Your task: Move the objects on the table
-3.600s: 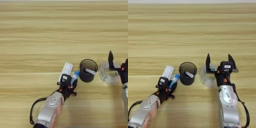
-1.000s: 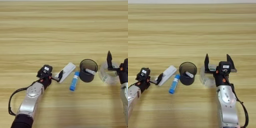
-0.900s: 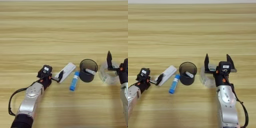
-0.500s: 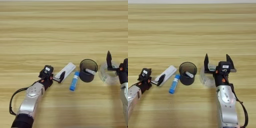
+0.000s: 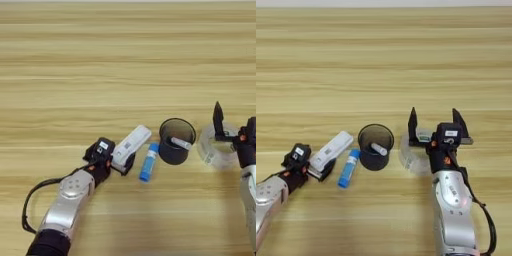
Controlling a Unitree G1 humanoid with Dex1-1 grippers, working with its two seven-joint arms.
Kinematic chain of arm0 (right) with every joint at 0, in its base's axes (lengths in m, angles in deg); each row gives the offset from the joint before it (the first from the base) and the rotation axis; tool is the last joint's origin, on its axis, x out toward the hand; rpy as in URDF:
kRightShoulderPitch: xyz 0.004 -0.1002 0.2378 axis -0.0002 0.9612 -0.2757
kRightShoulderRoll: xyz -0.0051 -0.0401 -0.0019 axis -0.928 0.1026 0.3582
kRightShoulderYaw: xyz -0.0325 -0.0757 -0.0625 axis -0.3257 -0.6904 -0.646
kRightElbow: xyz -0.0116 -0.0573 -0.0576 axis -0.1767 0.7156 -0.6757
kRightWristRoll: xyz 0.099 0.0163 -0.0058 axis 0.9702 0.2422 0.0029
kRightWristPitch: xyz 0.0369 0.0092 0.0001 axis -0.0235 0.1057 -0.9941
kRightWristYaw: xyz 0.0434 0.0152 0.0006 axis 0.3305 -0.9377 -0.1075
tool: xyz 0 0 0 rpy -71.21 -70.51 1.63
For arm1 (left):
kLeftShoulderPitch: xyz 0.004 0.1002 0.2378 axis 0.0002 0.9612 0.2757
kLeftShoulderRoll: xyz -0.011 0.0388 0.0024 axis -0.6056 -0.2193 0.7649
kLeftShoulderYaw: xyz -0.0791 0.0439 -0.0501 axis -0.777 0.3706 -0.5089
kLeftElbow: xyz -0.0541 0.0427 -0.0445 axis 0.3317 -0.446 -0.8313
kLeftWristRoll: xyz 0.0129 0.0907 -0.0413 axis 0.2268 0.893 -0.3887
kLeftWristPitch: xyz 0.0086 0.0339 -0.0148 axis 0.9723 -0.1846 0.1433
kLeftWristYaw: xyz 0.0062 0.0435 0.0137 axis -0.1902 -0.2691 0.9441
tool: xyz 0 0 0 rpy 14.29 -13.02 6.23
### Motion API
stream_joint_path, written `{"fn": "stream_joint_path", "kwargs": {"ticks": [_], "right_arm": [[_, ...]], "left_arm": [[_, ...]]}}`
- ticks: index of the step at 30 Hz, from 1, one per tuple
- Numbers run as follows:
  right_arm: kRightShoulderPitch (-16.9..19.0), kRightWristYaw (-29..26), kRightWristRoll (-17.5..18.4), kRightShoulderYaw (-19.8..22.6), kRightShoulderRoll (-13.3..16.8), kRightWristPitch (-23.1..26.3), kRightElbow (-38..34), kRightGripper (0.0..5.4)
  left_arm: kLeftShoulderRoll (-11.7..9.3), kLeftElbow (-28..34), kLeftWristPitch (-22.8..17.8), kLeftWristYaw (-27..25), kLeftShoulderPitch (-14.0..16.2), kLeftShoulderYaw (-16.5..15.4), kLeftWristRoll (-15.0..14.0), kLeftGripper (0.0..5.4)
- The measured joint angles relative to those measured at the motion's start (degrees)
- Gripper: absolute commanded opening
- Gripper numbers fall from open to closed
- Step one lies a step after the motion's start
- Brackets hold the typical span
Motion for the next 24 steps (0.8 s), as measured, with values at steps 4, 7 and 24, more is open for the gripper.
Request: {"fn": "stream_joint_path", "kwargs": {"ticks": [4,7,24], "right_arm": [[0.0,0.0,0.0,0.0,0.0,0.0,0.0,5.4],[0.0,0.0,0.0,0.0,0.0,0.0,0.0,5.4],[0.0,0.0,0.0,0.0,0.0,0.0,0.0,5.4]], "left_arm": [[0.0,-0.9,0.5,-0.1,0.0,0.6,0.2,5.38],[0.0,-1.5,0.6,0.0,-0.2,0.6,0.4,5.38],[0.6,-10.6,6.2,2.1,-5.1,2.1,2.7,5.12]]}}
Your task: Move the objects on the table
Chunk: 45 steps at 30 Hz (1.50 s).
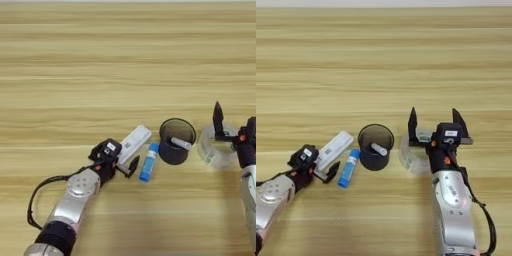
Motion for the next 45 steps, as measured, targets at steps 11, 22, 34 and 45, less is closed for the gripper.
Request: {"fn": "stream_joint_path", "kwargs": {"ticks": [11,22,34,45], "right_arm": [[0.0,0.0,0.0,0.0,0.0,0.0,0.0,5.4],[0.0,0.0,0.0,0.1,0.0,0.0,0.0,5.4],[-0.1,0.0,0.0,0.1,0.0,0.0,0.0,5.4],[-0.2,0.0,0.0,0.3,0.1,0.0,0.0,5.4]], "left_arm": [[0.2,-1.0,0.9,0.1,-0.3,0.2,0.0,3.7],[1.1,-0.3,1.2,2.7,0.2,0.1,1.0,2.86],[1.7,3.0,-2.2,8.4,1.6,-2.8,1.3,2.86],[2.2,12.4,-11.7,19.5,5.8,-9.3,1.4,2.86]]}}
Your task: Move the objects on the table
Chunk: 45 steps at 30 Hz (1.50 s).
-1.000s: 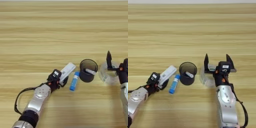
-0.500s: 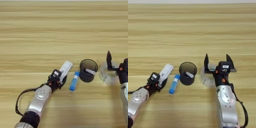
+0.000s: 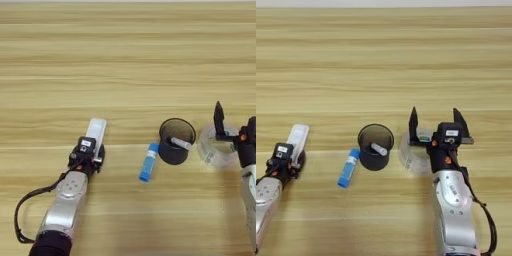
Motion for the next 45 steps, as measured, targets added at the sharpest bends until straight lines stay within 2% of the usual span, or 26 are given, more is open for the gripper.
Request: {"fn": "stream_joint_path", "kwargs": {"ticks": [4,11,13,22,36,41,45], "right_arm": [[-0.1,0.0,0.0,0.1,0.0,0.0,0.0,5.4],[-0.2,0.0,0.0,0.2,0.0,0.0,0.1,5.4],[-0.2,0.0,0.0,0.2,0.0,0.0,0.1,5.4],[-0.2,0.0,0.0,0.2,0.0,0.0,0.1,5.4],[-0.2,-0.1,0.0,0.2,0.0,0.0,0.1,5.4],[-0.2,-0.1,0.0,0.2,0.0,0.0,0.1,5.4],[-0.2,-0.1,0.0,0.2,0.0,0.0,0.1,5.4]], "left_arm": [[0.0,0.8,-0.8,1.3,0.6,-1.0,0.0,2.86],[0.7,1.1,-1.5,1.7,0.7,-0.5,0.0,2.86],[0.9,1.1,-1.5,1.5,0.7,-0.2,0.0,3.23],[1.0,1.5,-1.5,0.7,0.7,1.5,0.4,4.02],[0.9,2.1,-1.4,2.1,0.9,0.9,0.7,5.35],[0.4,2.3,-0.7,2.3,0.9,-0.1,0.7,5.38],[0.6,3.7,1.6,1.9,1.0,-0.2,0.5,5.38]]}}
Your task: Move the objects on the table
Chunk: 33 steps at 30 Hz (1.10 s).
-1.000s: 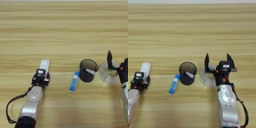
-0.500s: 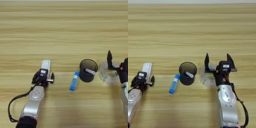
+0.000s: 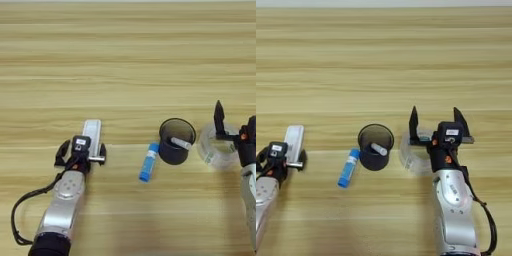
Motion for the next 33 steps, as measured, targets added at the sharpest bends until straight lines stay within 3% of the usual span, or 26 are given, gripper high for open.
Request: {"fn": "stream_joint_path", "kwargs": {"ticks": [7,13,23,33], "right_arm": [[0.0,0.0,-0.2,0.0,0.1,0.0,0.0,5.4],[0.0,0.1,-0.7,0.0,0.1,0.1,0.0,5.4],[0.0,0.1,-0.7,0.1,0.1,0.2,0.0,5.4],[0.0,0.1,-0.7,0.1,0.1,0.2,0.0,5.4]], "left_arm": [[0.8,2.2,3.8,-1.8,0.4,0.5,-0.4,5.38],[0.8,4.2,4.7,-7.0,1.1,1.4,-2.4,5.38],[0.4,7.8,1.5,-16.2,3.8,7.0,-3.5,5.38],[0.5,12.4,-2.0,-18.6,6.4,13.2,-2.4,5.38]]}}
